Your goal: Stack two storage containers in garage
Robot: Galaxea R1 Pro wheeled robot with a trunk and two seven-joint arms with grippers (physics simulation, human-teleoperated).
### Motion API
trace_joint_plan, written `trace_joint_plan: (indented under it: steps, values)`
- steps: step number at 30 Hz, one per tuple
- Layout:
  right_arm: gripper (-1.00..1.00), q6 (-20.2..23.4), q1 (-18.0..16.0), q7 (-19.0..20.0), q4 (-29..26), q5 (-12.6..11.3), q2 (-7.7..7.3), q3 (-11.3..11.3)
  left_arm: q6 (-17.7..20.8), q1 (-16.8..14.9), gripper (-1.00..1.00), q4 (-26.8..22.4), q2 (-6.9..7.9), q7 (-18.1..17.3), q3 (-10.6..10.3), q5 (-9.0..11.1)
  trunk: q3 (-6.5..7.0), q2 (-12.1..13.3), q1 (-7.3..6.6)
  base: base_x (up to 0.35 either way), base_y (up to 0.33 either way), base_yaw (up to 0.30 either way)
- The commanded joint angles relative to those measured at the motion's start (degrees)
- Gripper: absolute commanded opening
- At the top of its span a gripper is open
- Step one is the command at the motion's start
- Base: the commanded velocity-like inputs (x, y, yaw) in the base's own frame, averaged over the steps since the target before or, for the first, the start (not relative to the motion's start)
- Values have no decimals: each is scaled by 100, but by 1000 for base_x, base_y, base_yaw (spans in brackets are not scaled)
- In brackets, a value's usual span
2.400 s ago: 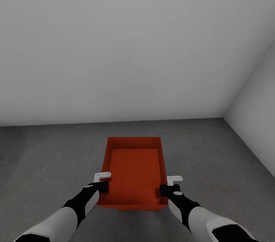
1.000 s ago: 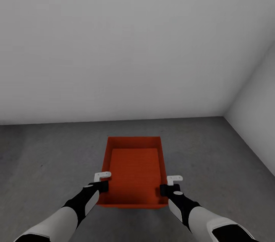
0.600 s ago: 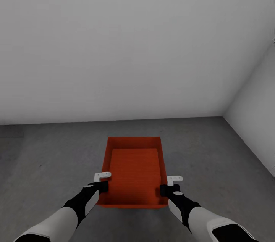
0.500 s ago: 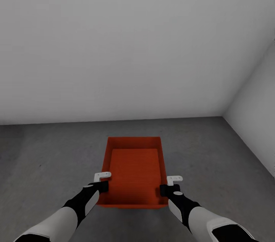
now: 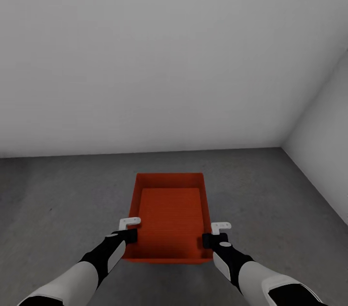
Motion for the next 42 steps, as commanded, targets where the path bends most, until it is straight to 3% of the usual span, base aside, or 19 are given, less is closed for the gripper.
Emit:
trace_joint_plan:
  steps: [1,42]
  values:
    - [-100,-31,0,-34,27,-95,-2,41,-38,-5,-100,-289,3,443,109,-82,-6,-4,0,0,0,0]
    - [-100,-39,0,-38,27,-98,5,41,-39,-5,-100,-291,3,444,104,-83,-6,-4,0,25,0,0]
